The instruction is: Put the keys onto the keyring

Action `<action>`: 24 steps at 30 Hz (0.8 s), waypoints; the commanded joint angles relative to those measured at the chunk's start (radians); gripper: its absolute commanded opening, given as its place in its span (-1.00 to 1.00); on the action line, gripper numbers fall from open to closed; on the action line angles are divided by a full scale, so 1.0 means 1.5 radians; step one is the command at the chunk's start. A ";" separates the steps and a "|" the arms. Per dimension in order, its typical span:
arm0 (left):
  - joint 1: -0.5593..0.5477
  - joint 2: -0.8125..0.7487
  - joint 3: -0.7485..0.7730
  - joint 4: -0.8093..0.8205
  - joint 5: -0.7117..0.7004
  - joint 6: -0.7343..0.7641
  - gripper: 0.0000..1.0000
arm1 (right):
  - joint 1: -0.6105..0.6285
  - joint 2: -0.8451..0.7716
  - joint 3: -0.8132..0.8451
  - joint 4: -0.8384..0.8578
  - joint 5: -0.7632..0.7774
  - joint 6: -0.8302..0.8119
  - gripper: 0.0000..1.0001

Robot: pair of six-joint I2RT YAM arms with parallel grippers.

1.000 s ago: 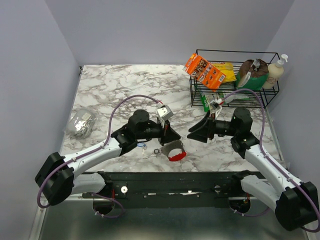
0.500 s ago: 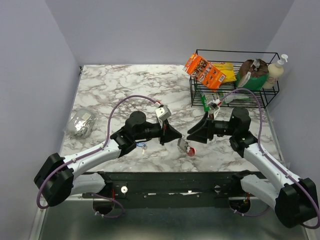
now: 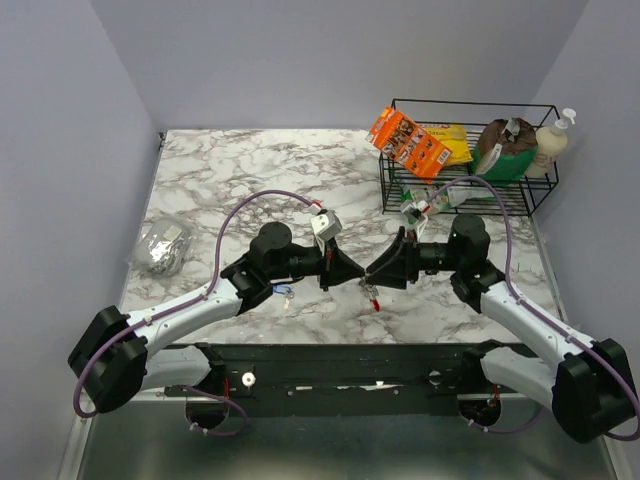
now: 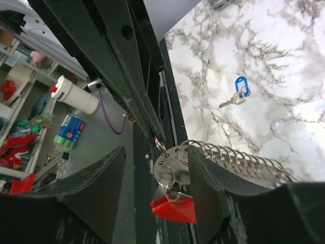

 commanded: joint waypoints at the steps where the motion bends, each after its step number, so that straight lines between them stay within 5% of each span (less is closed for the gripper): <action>1: 0.001 -0.003 0.021 0.037 0.018 -0.009 -1.00 | 0.011 0.011 0.017 0.003 0.007 -0.015 0.14; 13: 0.001 -0.010 0.011 0.034 0.012 -0.007 -1.00 | 0.011 0.001 0.011 -0.018 0.022 -0.026 -0.44; 24: 0.001 -0.001 0.007 0.021 0.002 -0.004 -1.00 | 0.011 0.011 0.017 -0.043 0.046 -0.040 -0.48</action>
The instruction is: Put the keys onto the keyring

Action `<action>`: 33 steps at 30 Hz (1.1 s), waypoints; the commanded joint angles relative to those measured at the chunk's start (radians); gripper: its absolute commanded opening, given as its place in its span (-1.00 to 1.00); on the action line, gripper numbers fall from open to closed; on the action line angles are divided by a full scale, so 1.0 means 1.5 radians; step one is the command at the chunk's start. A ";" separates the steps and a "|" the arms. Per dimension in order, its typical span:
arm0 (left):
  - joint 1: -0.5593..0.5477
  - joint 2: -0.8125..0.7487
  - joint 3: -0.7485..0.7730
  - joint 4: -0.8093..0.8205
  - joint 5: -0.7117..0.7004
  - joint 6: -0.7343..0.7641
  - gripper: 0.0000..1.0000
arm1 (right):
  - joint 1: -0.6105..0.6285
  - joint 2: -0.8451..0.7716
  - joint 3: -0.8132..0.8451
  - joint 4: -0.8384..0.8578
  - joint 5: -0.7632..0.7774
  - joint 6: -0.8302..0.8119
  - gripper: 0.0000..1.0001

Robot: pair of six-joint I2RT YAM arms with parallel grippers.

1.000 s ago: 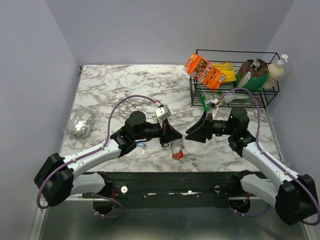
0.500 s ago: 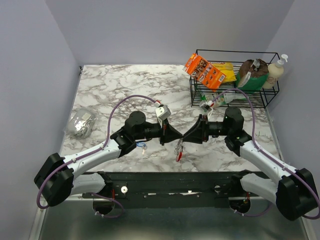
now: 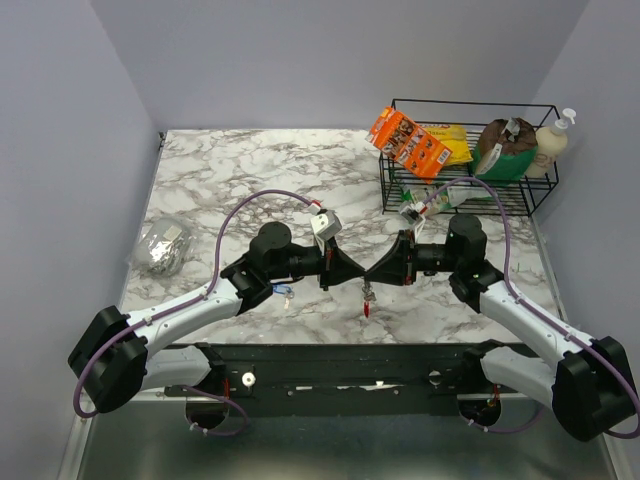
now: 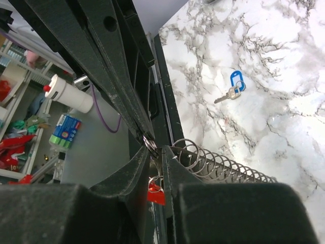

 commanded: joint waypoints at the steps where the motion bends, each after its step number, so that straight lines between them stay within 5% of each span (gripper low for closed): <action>1: 0.000 -0.001 0.006 0.014 -0.001 0.002 -1.00 | 0.003 0.005 0.019 -0.021 0.027 -0.018 -0.43; 6: 0.000 0.000 -0.006 -0.013 -0.032 0.012 -1.00 | 0.003 0.002 0.023 -0.054 0.059 -0.029 0.06; 13: 0.000 -0.004 -0.026 0.003 -0.022 0.008 -1.00 | 0.004 0.009 0.018 -0.036 0.063 -0.024 0.28; 26: 0.000 -0.015 -0.020 0.033 -0.004 0.001 -1.00 | 0.003 0.021 0.012 0.026 0.011 -0.002 0.23; 33: 0.000 -0.007 -0.015 0.045 0.005 -0.010 -1.00 | 0.003 0.021 0.008 0.038 -0.013 0.000 -0.21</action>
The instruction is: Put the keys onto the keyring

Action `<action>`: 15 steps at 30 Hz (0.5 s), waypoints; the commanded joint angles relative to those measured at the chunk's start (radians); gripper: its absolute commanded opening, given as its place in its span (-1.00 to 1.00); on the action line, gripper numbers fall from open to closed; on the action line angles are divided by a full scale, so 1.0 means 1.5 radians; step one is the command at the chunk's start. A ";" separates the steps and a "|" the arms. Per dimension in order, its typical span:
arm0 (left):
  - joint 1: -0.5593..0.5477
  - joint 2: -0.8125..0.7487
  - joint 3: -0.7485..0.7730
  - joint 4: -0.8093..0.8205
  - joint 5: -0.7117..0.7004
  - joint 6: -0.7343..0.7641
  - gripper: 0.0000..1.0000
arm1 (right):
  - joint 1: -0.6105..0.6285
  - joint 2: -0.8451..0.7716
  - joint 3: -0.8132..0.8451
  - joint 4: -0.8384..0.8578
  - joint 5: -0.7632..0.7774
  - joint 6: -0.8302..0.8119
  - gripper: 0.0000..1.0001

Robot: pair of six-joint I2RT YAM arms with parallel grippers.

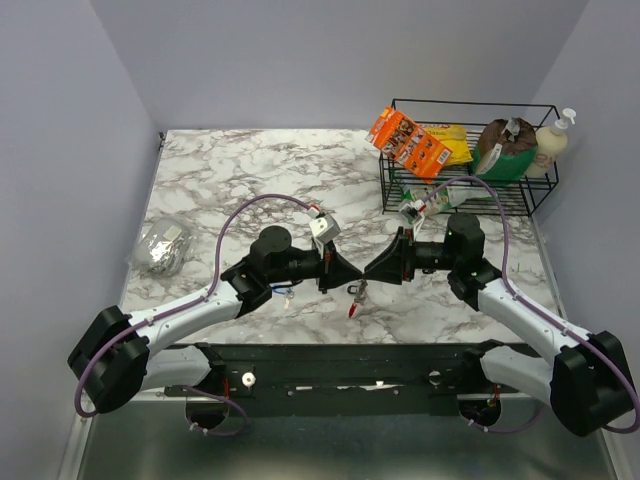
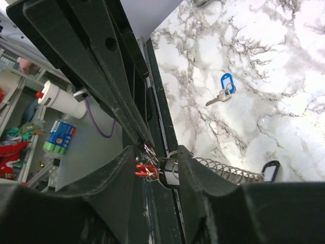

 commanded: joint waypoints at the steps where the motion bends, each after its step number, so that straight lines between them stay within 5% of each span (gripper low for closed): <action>1: 0.000 -0.004 0.011 0.044 0.021 -0.011 -1.00 | 0.003 0.002 0.006 0.031 -0.038 0.002 -0.29; 10: 0.000 -0.004 0.017 0.055 0.020 -0.021 -1.00 | 0.003 -0.009 0.012 0.009 -0.056 -0.026 -0.99; 15: 0.000 -0.020 0.038 0.038 0.010 -0.026 -0.80 | 0.002 -0.024 0.014 -0.009 -0.052 -0.035 -0.99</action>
